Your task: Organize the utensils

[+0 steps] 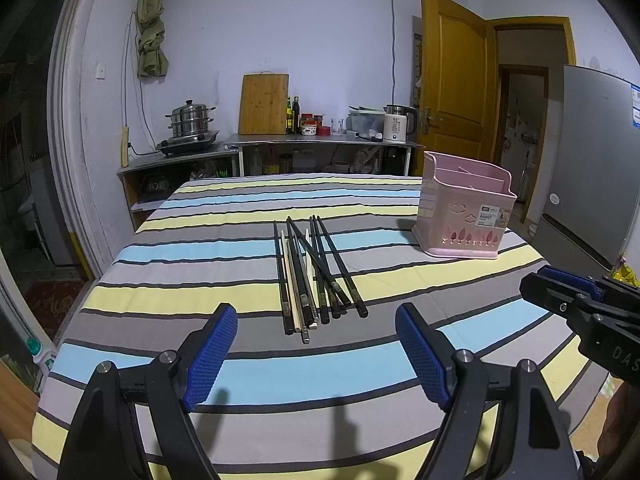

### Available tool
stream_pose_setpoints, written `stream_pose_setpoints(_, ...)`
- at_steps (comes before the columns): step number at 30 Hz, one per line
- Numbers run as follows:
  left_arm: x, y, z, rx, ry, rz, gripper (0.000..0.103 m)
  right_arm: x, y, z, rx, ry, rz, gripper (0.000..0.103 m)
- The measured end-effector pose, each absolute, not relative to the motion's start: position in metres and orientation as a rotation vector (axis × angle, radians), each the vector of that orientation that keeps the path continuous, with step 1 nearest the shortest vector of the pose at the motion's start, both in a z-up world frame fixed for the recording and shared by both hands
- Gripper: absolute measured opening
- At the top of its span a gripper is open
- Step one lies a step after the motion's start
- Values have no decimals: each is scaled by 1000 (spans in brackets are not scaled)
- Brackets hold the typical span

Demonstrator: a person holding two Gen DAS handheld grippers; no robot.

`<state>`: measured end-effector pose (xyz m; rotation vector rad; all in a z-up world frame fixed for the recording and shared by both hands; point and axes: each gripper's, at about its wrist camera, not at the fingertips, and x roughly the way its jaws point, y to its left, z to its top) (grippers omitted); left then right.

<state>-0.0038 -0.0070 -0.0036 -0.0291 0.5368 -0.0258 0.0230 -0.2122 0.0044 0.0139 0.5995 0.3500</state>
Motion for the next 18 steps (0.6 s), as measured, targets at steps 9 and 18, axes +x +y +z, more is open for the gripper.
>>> stream_pose_setpoints(9, -5, -9, -4, -26, 538, -25, 81, 23, -211, 3, 14, 601, 350, 30)
stream_pose_setpoints(18, -6, -11, -8, -30, 541, -30, 81, 22, -210, 1, 10, 604, 350, 30)
